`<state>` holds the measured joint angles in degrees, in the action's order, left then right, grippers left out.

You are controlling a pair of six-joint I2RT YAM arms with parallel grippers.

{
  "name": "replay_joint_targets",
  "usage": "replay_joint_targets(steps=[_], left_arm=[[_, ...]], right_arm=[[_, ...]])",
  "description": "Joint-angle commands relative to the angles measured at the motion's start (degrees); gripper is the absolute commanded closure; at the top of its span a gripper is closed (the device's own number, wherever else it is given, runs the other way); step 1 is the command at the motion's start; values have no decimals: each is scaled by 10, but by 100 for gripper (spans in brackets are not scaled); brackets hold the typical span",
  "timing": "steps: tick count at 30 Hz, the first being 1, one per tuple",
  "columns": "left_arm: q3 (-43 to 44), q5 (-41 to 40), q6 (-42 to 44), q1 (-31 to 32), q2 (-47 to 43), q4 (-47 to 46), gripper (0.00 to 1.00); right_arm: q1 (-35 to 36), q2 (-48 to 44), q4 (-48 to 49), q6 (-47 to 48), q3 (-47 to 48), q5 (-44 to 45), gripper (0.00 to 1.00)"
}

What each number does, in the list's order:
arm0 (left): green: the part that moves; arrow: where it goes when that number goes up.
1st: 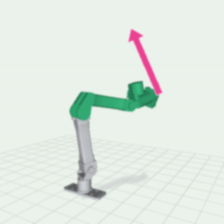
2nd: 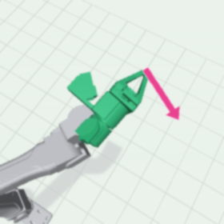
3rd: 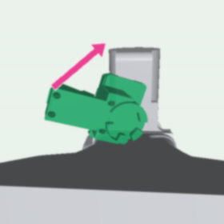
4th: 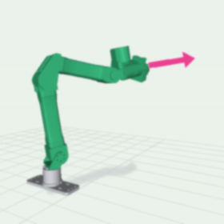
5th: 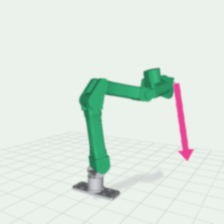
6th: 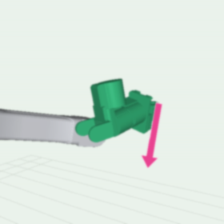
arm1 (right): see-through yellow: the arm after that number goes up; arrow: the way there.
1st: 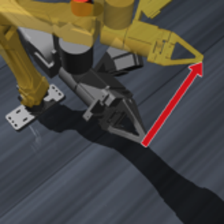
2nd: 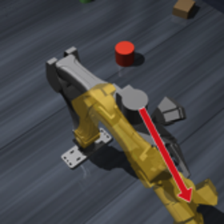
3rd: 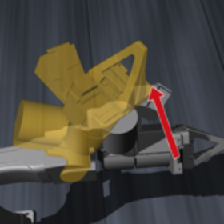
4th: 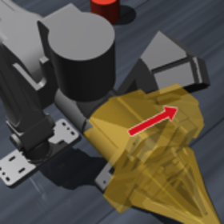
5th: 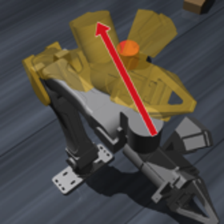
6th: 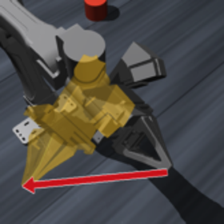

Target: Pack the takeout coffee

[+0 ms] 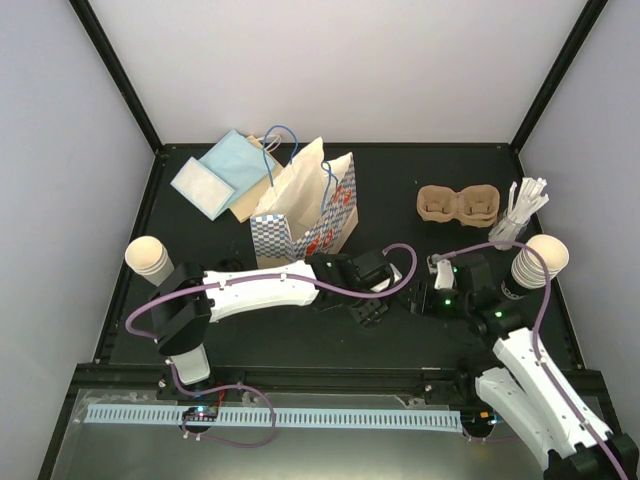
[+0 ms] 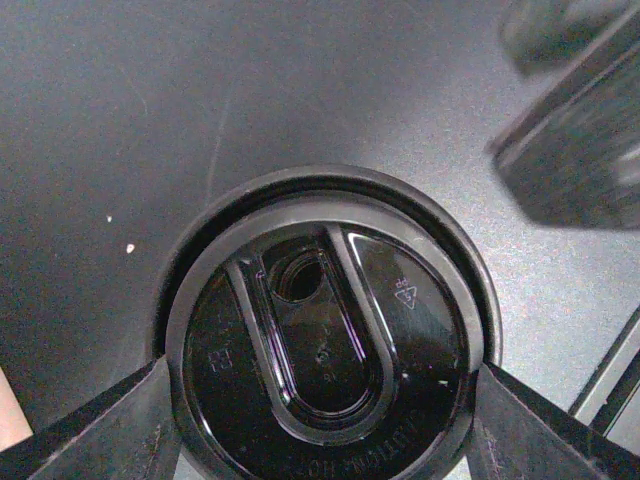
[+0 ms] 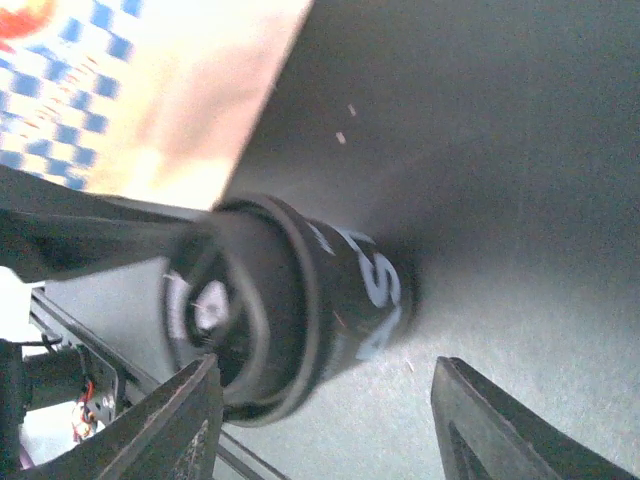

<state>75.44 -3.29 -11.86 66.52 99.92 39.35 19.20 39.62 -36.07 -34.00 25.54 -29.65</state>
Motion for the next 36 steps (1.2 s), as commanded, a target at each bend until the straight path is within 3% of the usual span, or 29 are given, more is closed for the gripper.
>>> replay_joint_targets(steps=[1,6,8,11,16,32,36], left_arm=[[-3,9,-12,3,41,90,41],[12,4,-8,2,40,99,36],[18,5,-10,3,37,102,29],[25,3,-13,3,24,103,11],[49,-11,-13,2,12,119,2],[89,-42,-23,4,-33,133,2],[60,-68,-54,3,-95,128,3]], right_arm=[[0,-29,-45,16,70,47,38],[1,-24,-73,32,95,51,34],[0,-29,-74,32,97,47,31],[0,-35,-70,31,96,34,25],[0,-32,-70,35,98,27,23],[1,-9,-79,61,115,5,22],[1,7,-100,92,124,-15,22]])
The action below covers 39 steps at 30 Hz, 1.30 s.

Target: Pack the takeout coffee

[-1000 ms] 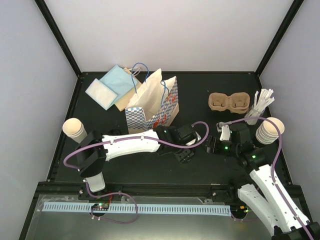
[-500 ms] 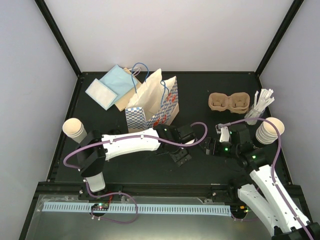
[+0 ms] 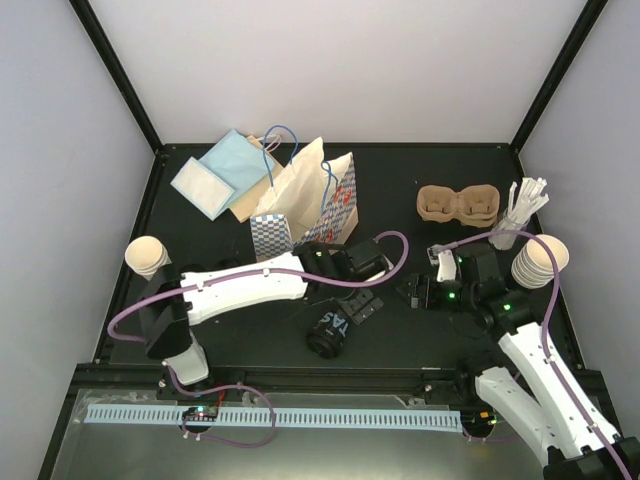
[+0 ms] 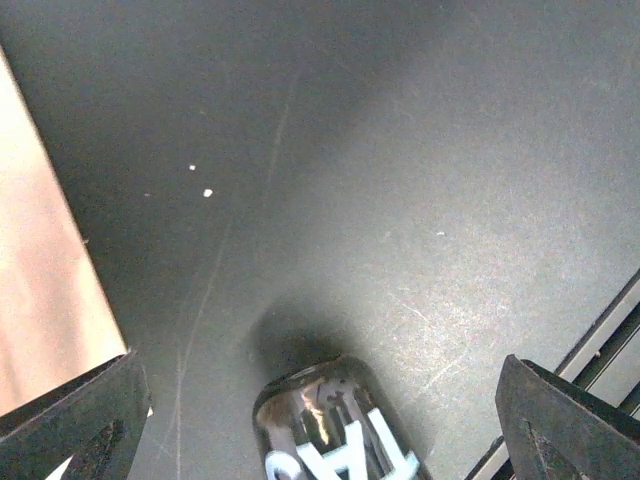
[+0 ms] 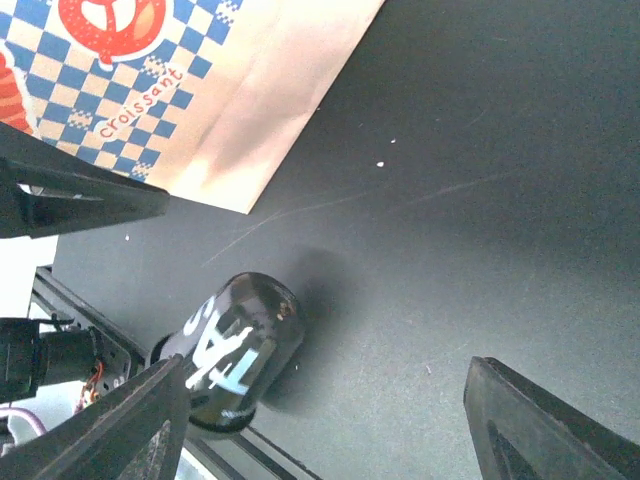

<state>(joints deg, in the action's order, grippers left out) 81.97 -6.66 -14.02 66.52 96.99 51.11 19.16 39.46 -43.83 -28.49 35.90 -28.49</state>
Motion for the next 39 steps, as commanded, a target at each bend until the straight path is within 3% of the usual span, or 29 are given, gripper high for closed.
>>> replay_joint_targets(steps=[1,8,13,18,26,32,39], left_arm=[[-20,-39,-44,4,-88,8,3],[-177,7,-165,15,-273,-29,3],[-278,10,-257,38,-373,-31,4],[-349,17,-327,42,-423,-23,4],[-391,-52,-424,41,-480,26,4],[-425,-60,-438,27,-528,5,3],[-481,7,-420,-57,-585,-50,1]], right_arm=[[2,9,-25,42,20,-30,22],[17,20,-1,45,11,-39,15],[79,67,30,43,22,-16,13],[171,102,69,42,38,46,11],[209,126,120,70,37,66,11],[230,142,147,73,56,85,12],[246,129,192,81,61,161,11]])
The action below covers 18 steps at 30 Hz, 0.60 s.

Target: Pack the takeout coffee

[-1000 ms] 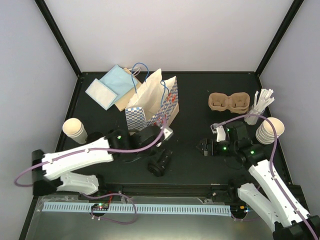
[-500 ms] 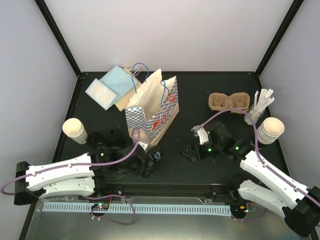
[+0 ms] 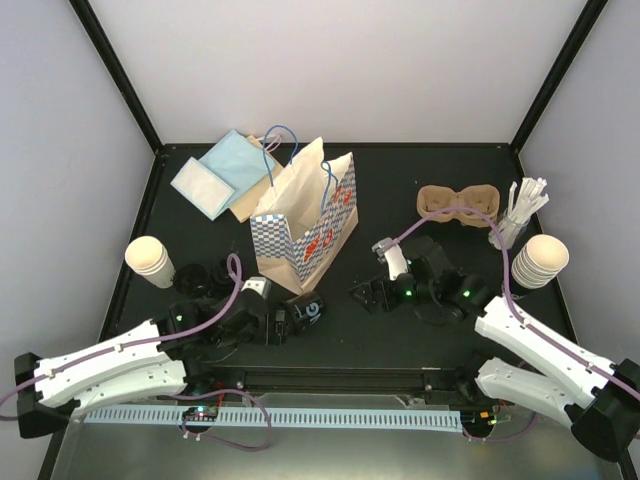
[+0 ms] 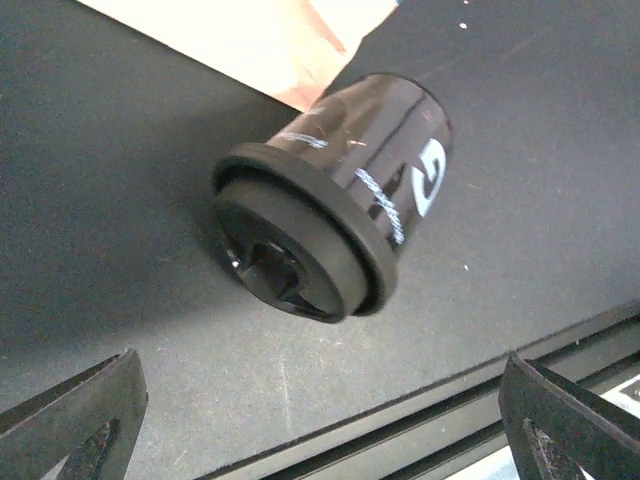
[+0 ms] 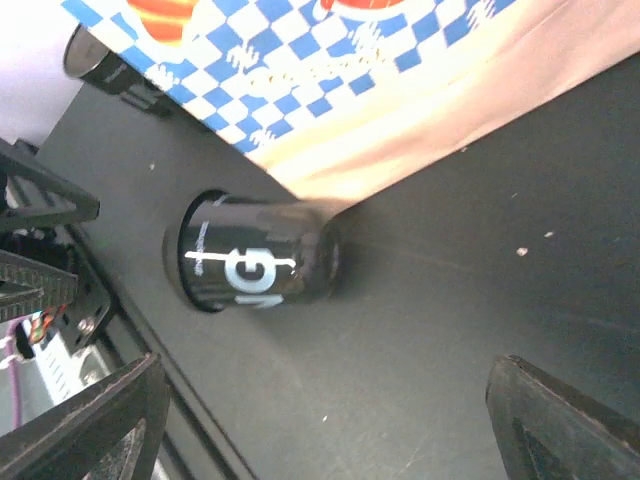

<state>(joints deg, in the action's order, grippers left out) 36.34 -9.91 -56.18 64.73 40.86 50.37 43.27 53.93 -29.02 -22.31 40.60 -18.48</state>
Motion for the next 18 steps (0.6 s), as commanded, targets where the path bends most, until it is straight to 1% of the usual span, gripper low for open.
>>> replay_joint_targets(steps=[1,3,6,9,12,14,18], left_arm=[[-33,54,5,-51,-30,-55,1],[-48,74,8,-69,-39,-83,1],[-71,107,9,-82,-41,-131,3],[-95,138,3,-87,-30,-189,6],[-112,154,-9,-88,-15,-227,12],[-122,161,-15,-89,-7,-245,15],[-134,160,-26,-92,2,-262,18]], right_arm=[[5,-22,47,34,13,70,10],[5,-32,58,71,3,84,8],[5,-43,80,124,-15,79,8],[5,-47,91,212,-22,32,9],[7,-22,71,299,-2,0,12],[19,2,48,348,18,-24,15],[68,31,32,401,40,-2,15]])
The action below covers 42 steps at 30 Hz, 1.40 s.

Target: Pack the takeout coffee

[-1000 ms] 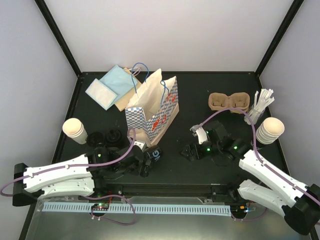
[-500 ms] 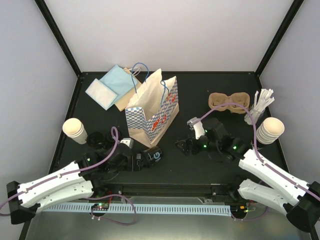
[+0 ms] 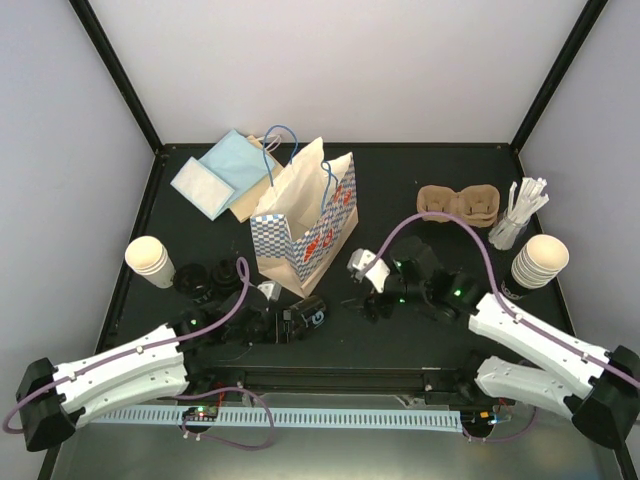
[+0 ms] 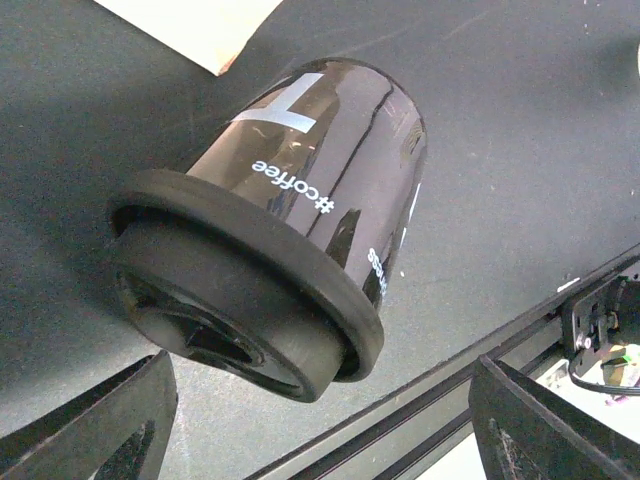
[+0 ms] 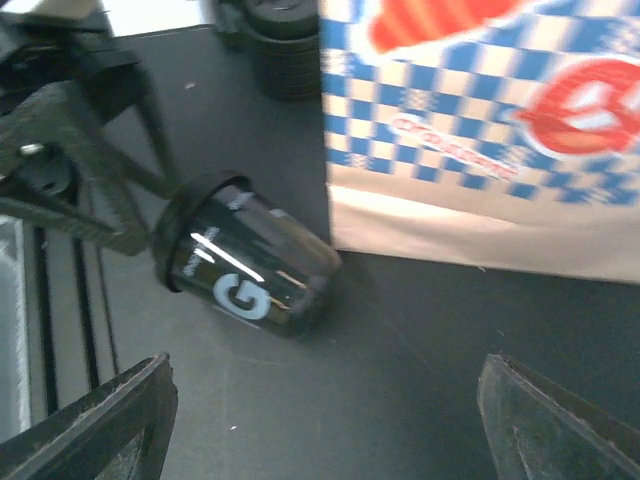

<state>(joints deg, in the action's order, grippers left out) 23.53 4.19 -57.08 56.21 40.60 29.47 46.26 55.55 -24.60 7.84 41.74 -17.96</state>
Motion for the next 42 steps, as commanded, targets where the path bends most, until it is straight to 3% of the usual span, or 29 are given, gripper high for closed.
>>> replay_joint_targets(steps=[1,6,11,21,29,36,42], left_arm=[[-8,18,-18,-8,5,-59,20],[-27,26,-29,-13,-2,-94,29],[-48,37,-46,-17,-3,-130,30],[-79,26,-85,-23,-4,-184,23],[-96,2,-148,-26,-5,-220,23],[-95,-54,-227,-27,-3,-197,29],[-69,-63,-237,-26,39,-178,33]], right_arm=[[52,20,-10,109,30,-1,15],[121,57,-8,193,31,28,21],[159,85,0,252,32,94,20],[163,68,34,258,14,104,21],[175,71,33,266,10,127,21],[177,55,44,260,-3,130,21],[177,43,48,258,-8,135,21]])
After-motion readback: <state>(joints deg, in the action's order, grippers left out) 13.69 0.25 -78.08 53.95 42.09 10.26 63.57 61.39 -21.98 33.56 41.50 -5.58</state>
